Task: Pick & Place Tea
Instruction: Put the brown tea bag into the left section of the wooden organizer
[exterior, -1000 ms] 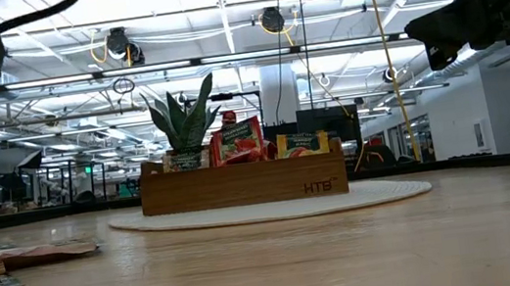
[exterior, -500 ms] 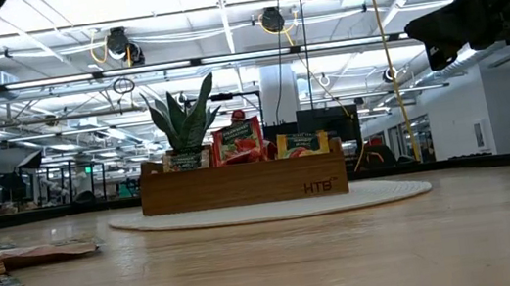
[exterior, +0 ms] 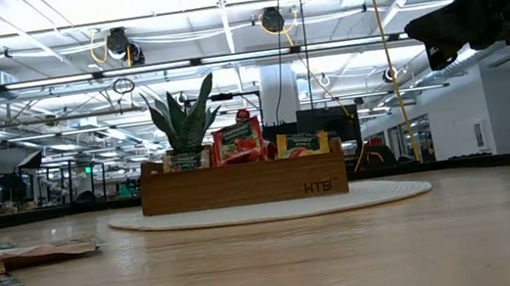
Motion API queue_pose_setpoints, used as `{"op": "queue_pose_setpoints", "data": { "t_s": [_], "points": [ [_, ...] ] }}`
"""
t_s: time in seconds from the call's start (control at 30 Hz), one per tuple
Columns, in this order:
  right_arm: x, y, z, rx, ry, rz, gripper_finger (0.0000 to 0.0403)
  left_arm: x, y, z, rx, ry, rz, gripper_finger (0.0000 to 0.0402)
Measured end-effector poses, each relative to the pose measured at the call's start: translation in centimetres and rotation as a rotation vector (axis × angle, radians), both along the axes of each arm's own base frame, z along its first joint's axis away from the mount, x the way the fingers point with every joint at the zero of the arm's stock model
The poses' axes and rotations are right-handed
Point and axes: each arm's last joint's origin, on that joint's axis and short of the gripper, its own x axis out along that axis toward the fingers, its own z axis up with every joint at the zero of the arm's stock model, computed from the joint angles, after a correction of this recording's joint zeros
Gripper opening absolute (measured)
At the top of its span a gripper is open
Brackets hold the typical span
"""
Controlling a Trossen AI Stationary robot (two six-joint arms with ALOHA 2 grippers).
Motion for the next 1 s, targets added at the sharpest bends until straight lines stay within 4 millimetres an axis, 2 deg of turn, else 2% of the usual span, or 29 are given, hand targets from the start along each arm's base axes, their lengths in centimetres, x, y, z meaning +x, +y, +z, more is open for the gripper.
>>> {"op": "queue_pose_setpoints", "data": {
  "t_s": [0.43,0.73,0.87,1.0],
  "points": [
    [0.0,0.0,0.0,0.0,0.0,0.0,0.0004,-0.6,0.4,-2.2,-0.042,-0.004,0.04,0.0255],
    [0.0,0.0,0.0,0.0,0.0,0.0,0.0004,0.2,-0.8,-4.3,-0.099,-0.046,0.019,0.0245],
    [0.0,0.0,0.0,0.0,0.0,0.0,0.0004,0.2,-0.8,-4.6,-0.079,-0.054,0.011,0.0209],
    [0.0,0.0,0.0,0.0,0.0,0.0,0.0004,0.3,-0.7,-4.8,-0.04,-0.09,0.009,0.0134]
  ]
}}
